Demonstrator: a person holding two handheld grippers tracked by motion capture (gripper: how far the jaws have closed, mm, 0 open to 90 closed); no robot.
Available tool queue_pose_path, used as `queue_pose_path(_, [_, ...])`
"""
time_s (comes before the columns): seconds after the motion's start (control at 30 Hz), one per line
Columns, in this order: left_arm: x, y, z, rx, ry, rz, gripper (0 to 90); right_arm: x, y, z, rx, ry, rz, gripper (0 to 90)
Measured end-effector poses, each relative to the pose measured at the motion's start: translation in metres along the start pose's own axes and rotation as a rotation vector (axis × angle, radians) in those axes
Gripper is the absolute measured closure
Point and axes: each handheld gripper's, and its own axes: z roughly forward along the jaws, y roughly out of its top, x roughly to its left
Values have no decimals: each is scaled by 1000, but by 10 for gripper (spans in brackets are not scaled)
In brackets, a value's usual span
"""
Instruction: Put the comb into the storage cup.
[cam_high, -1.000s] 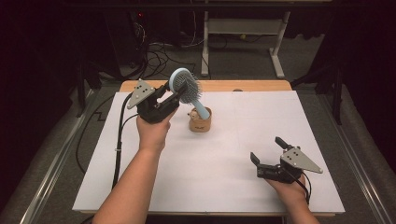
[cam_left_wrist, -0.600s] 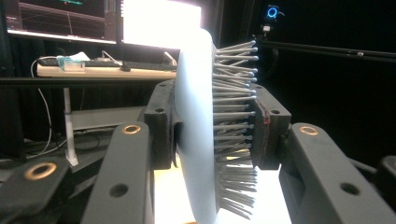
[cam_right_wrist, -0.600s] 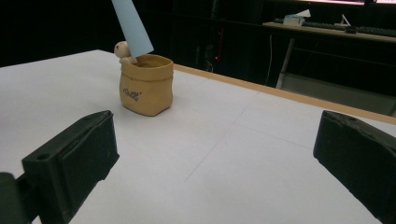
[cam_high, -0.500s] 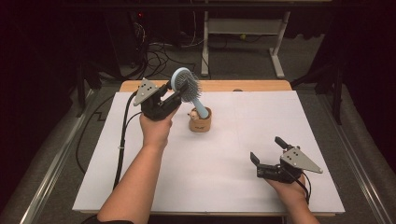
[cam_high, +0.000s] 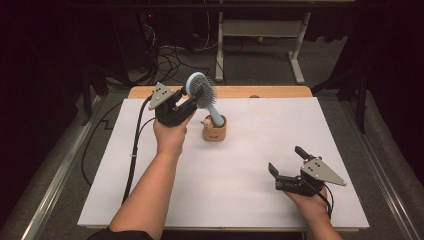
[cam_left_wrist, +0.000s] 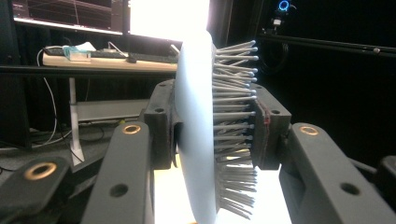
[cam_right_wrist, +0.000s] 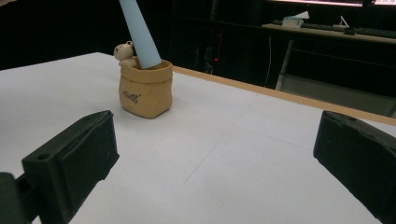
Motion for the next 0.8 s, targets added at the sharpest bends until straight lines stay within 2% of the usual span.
queue_pose_path(0.27, [2,1,5,12,6,3,594,0,0,0,-1,0,2,4])
queue_pose_path(0.8, [1,-11,15,43,13,-1,593,0,1,-1,-8,-2,0,4])
